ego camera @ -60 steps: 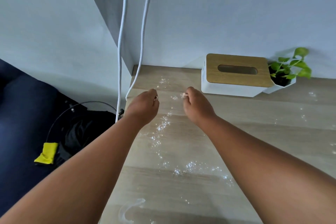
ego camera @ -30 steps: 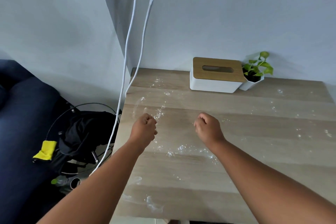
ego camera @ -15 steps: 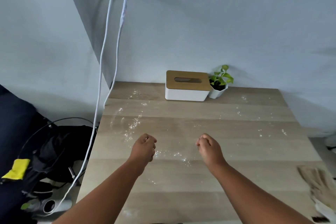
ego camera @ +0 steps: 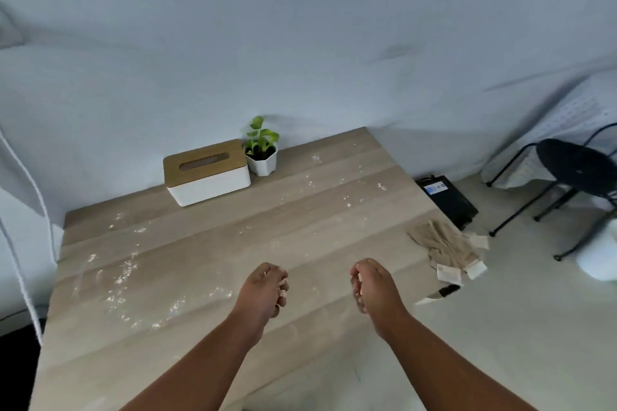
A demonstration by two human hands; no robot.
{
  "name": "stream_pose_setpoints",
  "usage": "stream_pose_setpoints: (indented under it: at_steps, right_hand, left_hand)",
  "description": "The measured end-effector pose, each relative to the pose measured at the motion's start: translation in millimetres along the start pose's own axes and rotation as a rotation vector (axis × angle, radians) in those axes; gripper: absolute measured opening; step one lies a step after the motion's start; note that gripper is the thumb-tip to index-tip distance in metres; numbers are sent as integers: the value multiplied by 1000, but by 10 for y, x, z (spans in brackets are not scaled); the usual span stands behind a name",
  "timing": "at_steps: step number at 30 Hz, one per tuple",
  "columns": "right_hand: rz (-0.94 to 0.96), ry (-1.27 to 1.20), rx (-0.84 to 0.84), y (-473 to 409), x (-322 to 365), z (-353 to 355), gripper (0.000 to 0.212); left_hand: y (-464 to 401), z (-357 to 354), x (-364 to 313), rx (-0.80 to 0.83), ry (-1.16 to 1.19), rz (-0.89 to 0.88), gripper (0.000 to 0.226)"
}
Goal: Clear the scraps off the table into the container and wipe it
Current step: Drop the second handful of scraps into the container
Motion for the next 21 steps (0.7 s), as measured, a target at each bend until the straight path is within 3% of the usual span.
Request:
stream_pose_setpoints:
  at_steps: [11, 21]
  right_hand:
    - [-193, -276, -230, 97, -538, 1702, 15]
    - [-242, -398, -364, 120, -671, 2411, 17]
  left_hand:
    - [549, -1640, 240, 233, -252, -17, 13]
    - [595, -2489, 359, 374, -353, -2, 14]
Point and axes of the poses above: each hand's wrist, its own y-axis away from the middle knuckle, its own z-axis out of the back of the hand, x = y × z, the point moved 4 cm from there along -y, towards the middle knuckle, and after that the axes turned 3 degrees about -x, right-handed, at the moved point
